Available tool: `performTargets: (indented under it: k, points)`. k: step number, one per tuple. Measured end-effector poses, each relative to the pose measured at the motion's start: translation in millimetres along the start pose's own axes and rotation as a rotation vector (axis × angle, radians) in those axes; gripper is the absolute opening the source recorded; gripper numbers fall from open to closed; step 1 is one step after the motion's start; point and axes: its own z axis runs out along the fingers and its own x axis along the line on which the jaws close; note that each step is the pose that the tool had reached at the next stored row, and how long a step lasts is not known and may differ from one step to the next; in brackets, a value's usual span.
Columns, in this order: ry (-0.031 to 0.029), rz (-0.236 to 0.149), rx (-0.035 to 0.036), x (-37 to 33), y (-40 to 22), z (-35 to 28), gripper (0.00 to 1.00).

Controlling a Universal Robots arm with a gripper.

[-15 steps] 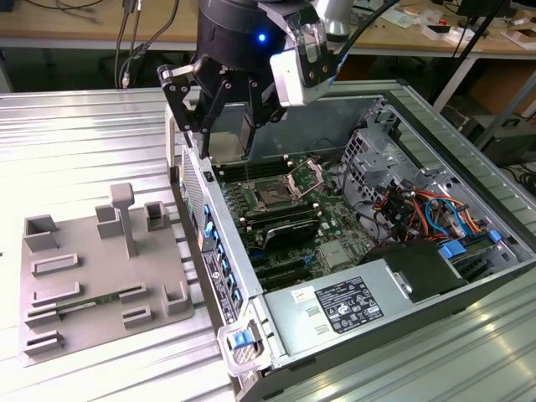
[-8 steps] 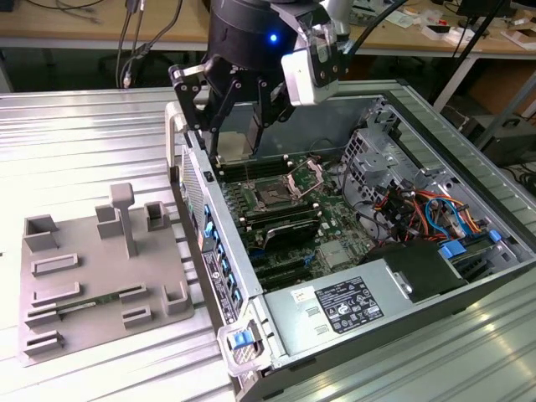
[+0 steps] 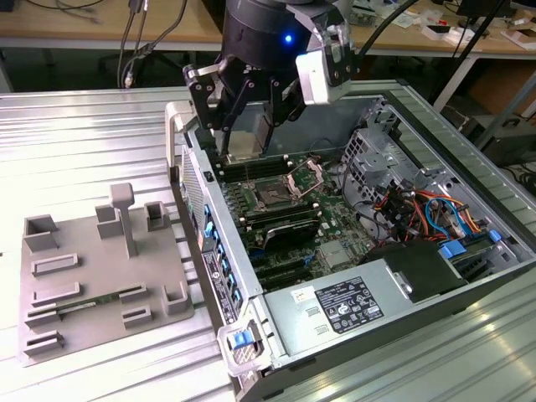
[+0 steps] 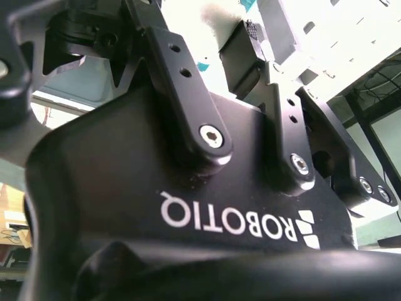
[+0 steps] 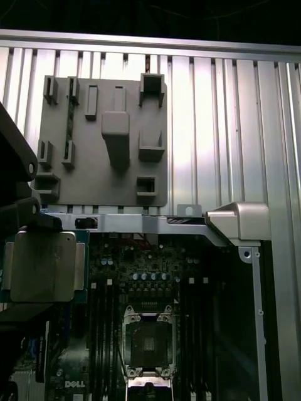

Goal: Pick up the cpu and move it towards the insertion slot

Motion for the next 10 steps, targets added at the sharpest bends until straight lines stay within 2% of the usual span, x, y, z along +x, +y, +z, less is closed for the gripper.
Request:
performTargets:
  k: [10]
  points:
    - [0.0000,0.000,0.0000,-12.5,-0.3,0.1,0.54]
